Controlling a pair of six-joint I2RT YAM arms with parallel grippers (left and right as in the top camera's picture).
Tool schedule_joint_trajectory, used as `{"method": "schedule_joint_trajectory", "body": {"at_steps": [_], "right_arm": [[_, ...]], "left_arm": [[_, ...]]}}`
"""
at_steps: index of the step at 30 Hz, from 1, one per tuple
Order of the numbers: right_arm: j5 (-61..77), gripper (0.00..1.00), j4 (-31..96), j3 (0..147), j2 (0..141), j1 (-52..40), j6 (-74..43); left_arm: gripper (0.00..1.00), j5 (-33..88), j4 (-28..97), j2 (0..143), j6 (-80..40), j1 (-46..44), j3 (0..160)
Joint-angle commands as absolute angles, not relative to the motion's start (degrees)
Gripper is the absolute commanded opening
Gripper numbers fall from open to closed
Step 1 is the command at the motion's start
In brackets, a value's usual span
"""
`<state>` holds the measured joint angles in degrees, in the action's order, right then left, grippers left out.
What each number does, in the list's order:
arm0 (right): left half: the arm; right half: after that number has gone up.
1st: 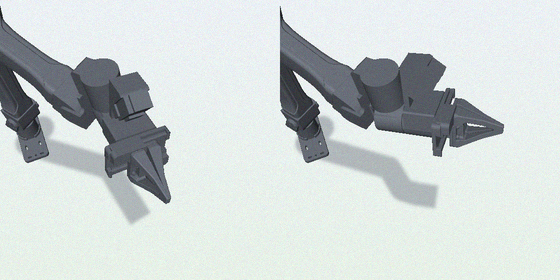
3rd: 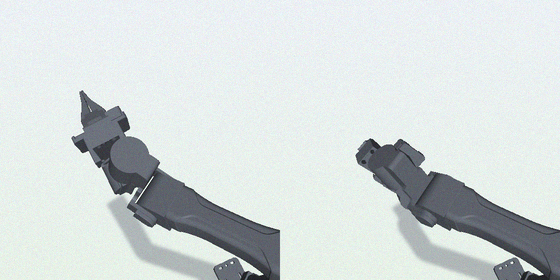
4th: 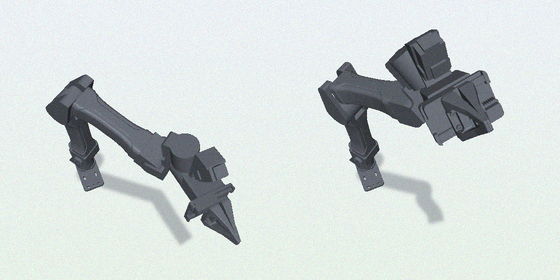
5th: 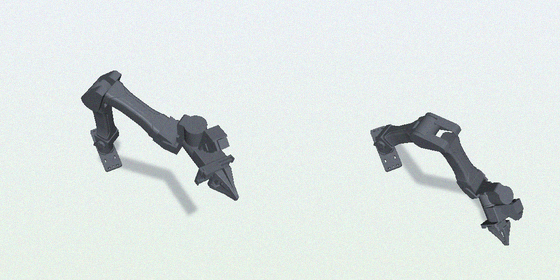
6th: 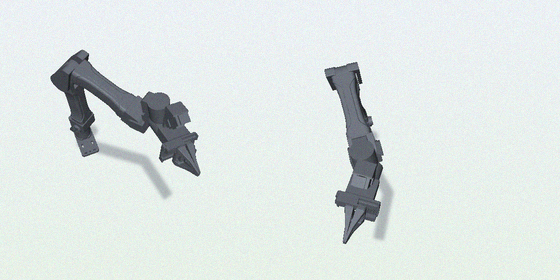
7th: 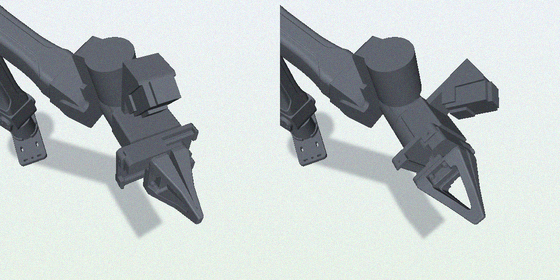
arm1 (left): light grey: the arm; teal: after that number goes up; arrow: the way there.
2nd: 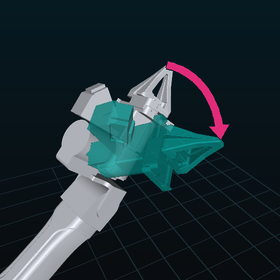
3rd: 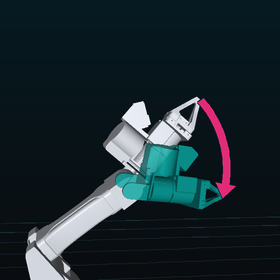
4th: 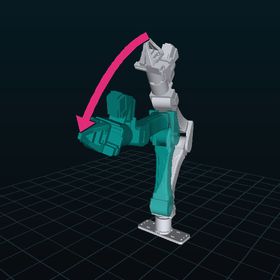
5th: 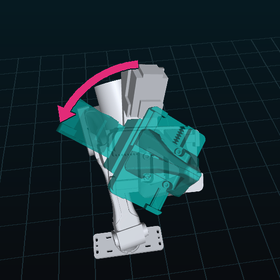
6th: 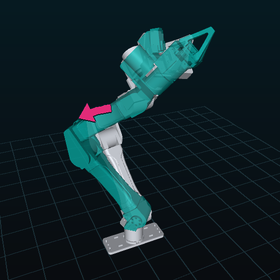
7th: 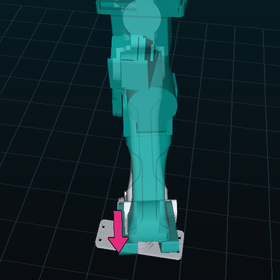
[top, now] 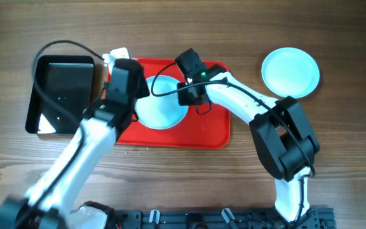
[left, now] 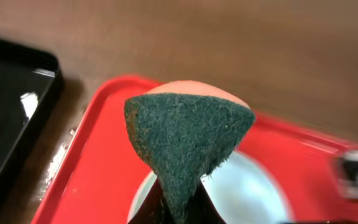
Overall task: Clean dirty plates on tray and stack at the side
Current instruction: 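Wipe the plate center again with the sponge in the left gripper, then lift the plate off the red tray with the right gripper toward the right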
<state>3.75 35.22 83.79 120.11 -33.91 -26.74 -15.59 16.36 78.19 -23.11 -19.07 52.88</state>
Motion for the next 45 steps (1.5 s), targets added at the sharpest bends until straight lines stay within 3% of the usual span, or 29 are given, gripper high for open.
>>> {"method": "schedule_joint_trajectory", "body": {"at_steps": [1,2,4,9,11,12,14,15,20,29,41,45], "right_arm": [[6.5,0.05,34.0,83.4,121.5,-33.8,-25.5],[6.5,0.06,34.1,83.3,121.5,-33.8,-25.5],[6.5,0.22,33.8,83.3,121.7,-33.8,-25.5],[6.6,0.48,33.3,83.3,123.2,-33.8,-25.7],[7.3,0.45,33.3,83.2,123.6,-33.8,-25.9],[7.4,0.36,33.3,83.2,123.7,-33.8,-26.4],[7.4,0.06,33.0,83.2,123.9,-33.8,-27.2],[7.4,0.04,32.9,83.2,123.9,-33.8,-27.3],[-2.0,0.04,35.9,85.5,122.8,-33.5,-28.7],[-35.6,0.05,51.0,98.6,110.4,-34.0,-13.7],[-66.2,0.04,48.5,98.6,105.9,-43.1,2.4],[-69.1,0.04,44.6,98.5,105.9,-46.0,10.9]], "left_arm": [[0.04,-12.9,19.6,76.2,-24.5,-18.8,53.0],[0.04,-12.9,20.6,76.6,-24.5,-18.8,52.8],[0.04,-12.9,22.9,78.0,-24.5,-18.7,52.2],[0.04,-12.8,25.8,79.9,-26.5,-16.8,52.1],[0.04,-12.8,26.3,79.9,-26.4,-16.2,52.1],[0.04,-12.8,26.6,79.9,-26.5,-15.9,52.1],[0.04,-12.9,27.5,79.9,-27.1,-15.0,52.1],[0.04,-12.8,27.8,79.9,-27.7,-14.6,52.1],[0.04,-9.1,31.6,79.9,-29.0,-11.0,52.1],[0.04,-1.9,32.6,79.9,-29.0,-10.1,52.1],[0.04,-2.0,32.4,80.0,-29.0,-10.1,52.1],[0.04,-2.0,32.4,80.0,-29.0,-10.1,52.1]]}}
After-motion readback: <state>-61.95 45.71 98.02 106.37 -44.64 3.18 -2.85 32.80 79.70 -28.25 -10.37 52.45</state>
